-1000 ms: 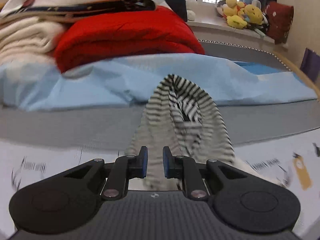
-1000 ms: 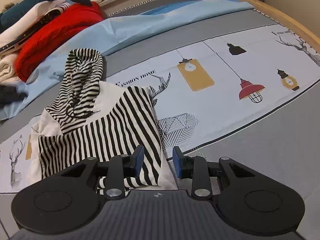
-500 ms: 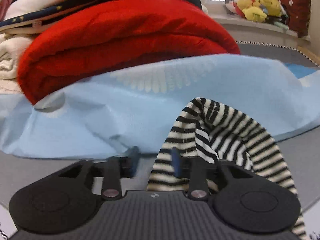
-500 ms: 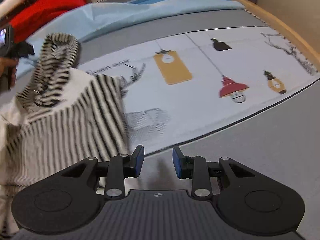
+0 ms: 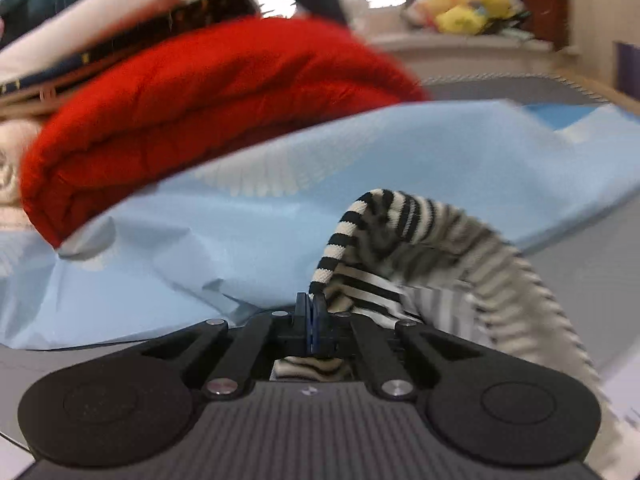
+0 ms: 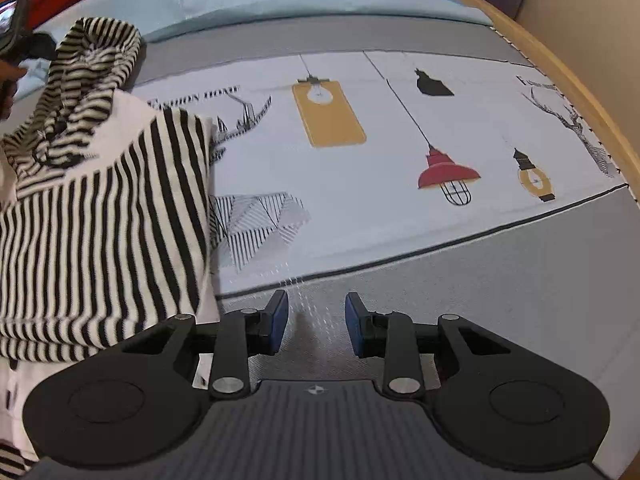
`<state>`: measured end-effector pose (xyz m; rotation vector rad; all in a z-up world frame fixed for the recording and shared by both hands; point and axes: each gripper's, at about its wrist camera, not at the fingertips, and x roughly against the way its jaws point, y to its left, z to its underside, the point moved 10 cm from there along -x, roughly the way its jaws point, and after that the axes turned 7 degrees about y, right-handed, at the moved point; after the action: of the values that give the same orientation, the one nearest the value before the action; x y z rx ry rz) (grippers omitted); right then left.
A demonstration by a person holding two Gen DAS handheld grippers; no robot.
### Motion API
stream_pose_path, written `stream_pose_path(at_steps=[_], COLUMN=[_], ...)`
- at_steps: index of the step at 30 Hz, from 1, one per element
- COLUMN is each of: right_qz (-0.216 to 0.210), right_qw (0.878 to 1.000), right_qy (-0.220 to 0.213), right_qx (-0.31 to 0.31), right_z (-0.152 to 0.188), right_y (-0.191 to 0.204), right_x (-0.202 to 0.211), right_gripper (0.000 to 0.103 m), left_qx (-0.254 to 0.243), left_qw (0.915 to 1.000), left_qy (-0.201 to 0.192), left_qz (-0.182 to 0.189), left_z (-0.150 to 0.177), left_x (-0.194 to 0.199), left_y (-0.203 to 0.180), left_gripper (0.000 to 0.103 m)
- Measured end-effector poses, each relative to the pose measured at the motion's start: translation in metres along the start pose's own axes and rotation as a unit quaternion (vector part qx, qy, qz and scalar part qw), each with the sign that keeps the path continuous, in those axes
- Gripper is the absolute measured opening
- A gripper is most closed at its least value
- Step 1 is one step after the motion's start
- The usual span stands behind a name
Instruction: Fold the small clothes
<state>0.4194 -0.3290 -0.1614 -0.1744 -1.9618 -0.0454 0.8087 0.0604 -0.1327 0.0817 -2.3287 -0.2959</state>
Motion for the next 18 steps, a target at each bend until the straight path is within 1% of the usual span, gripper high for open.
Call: stream_pose_path(at_steps=[3, 6, 8, 10, 11, 12, 14, 15, 16, 18], right_qz=[-0.014, -0.031, -0.038, -0.051, -0.059, -0.064, -0.074, -0.082, -0.089, -0.099], right_qw=[1.0, 0.999, 0.999, 0.997, 0.996, 0.996, 0.995, 0.994, 0.993, 0.991], right_qy=[-0.01, -0.02, -0.027, -0.034, -0.037, -0.04, -0.046, -0.047, -0.049, -0.054], right_qx=[-0.01, -0.018, -0.026, -0.04, -0.047, -0.051, -0.056, -0.059, -0.062, -0.066], right_z=[-0.006, -0.01, -0.013, -0.015, -0.016, -0.016, -0.015, -0.014, -0.013, -0.012], right_y=[0.005, 0.01, 0.011, 0.013, 0.014, 0.016, 0.02, 0.022, 0.024, 0.027], right_x=[0.008, 0.019, 0.025, 0.031, 0.034, 0.037, 0.042, 0.044, 0.047, 0.051], right_gripper=[0.033, 0.033, 0.033, 0.033, 0.033, 0.033, 0.033, 0.033, 0.033, 0.033], left_qx=[-0.031, -0.049, -0.053, -0.061, -0.063, -0.067, -0.063, -0.05, -0.037, -0.013], left_qw=[0.9989, 0.9957, 0.9937, 0.9912, 0.991, 0.9903, 0.99, 0.9901, 0.9897, 0.9913], left_qy=[-0.028, -0.054, -0.064, -0.073, -0.071, -0.063, -0.029, -0.007, 0.006, 0.008], left_qz=[0.021, 0.057, 0.075, 0.092, 0.094, 0.103, 0.122, 0.131, 0.138, 0.131], left_z=[0.021, 0.057, 0.091, 0.133, 0.153, 0.18, 0.231, 0.254, 0.27, 0.284], left_x=[0.07, 0.158, 0.22, 0.282, 0.304, 0.33, 0.36, 0.373, 0.386, 0.407], left_y=[-0.013, -0.027, -0.034, -0.039, -0.039, -0.039, -0.036, -0.032, -0.029, -0.019], left_gripper=[0.0, 0.0, 0.0, 0.0, 0.0, 0.0, 0.001, 0.002, 0.002, 0.004])
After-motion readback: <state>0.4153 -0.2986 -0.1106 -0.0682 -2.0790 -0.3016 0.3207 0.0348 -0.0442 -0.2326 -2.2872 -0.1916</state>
